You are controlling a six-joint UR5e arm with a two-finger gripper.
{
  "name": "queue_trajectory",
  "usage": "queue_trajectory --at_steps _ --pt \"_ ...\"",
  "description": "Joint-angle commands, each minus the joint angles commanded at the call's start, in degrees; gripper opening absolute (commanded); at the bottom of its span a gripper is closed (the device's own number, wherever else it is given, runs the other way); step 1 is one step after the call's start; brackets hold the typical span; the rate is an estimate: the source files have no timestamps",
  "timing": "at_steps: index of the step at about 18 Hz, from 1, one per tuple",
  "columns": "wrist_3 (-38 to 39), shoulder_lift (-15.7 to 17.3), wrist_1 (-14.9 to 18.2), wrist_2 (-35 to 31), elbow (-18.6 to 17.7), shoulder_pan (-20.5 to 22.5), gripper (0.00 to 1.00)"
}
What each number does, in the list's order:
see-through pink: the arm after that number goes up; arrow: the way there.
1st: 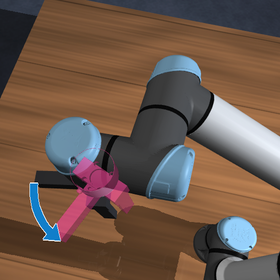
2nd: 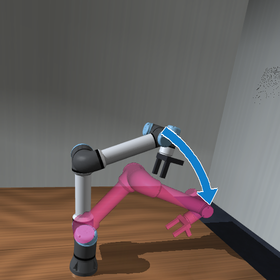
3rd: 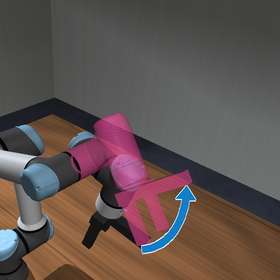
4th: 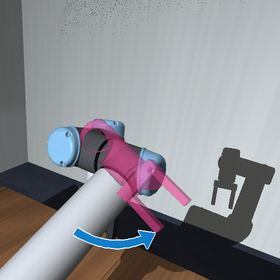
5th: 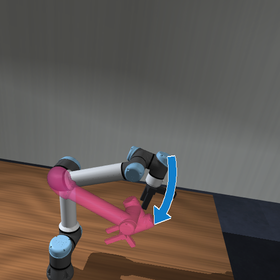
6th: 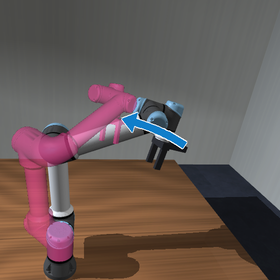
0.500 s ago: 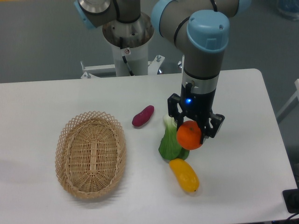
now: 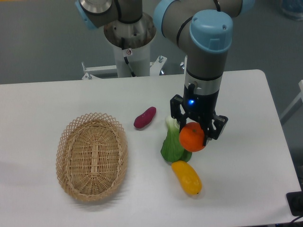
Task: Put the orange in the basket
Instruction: 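Hold the orange in the gripper above the bok choy, then carry the held orange over to the wicker basket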
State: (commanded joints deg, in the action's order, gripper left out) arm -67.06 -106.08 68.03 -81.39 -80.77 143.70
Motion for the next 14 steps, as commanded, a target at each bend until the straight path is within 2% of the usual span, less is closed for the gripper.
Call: queue_trajectory --at_steps 8,14 --pt "1.2 0.2 0.1 -0.2 -0.8 -0.7 0.69" --pt "14.0 0.8 -1.1 -0.8 -3.2 -7.8 0.69"
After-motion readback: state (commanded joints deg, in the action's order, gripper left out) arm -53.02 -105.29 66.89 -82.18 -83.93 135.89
